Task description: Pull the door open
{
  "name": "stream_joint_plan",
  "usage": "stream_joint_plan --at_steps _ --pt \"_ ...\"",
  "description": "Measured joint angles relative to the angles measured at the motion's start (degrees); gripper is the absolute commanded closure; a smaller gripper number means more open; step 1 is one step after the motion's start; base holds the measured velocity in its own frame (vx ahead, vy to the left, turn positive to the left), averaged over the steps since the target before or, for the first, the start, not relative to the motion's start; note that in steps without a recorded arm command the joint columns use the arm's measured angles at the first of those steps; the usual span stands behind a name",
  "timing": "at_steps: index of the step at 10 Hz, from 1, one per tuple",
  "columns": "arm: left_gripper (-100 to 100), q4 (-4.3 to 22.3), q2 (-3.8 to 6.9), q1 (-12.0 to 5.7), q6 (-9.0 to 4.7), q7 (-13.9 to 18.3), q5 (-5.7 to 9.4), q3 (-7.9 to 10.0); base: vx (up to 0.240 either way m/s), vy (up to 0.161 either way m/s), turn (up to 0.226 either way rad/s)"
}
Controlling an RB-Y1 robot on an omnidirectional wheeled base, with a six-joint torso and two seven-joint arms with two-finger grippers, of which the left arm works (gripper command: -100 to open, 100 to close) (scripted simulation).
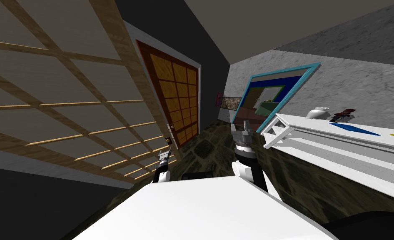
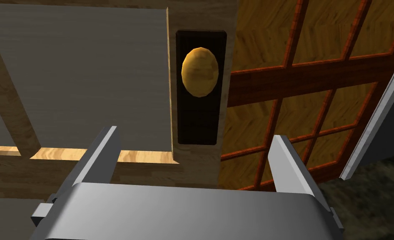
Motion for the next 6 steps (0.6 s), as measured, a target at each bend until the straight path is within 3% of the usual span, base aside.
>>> stream_joint_plan --at_steps 3,4,5,6 --pt "-100 -0.4 1.74 1.81 -0.71 1.9 0.56 0.41 0.207 0.026 -0.095" --pt "-100 0.2 3.15 2.1 -1.02 3.3 0.77 0.51 0.244 0.006 -0.107" --pt "-100 -1.9 4.02 3.77 -0.53 3.6 1.25 1.02 0.186 0.013 -0.035" --pt "-100 -0.6 4.44 3.16 -0.89 4.3 1.29 0.98 0.057 0.008 0.001"
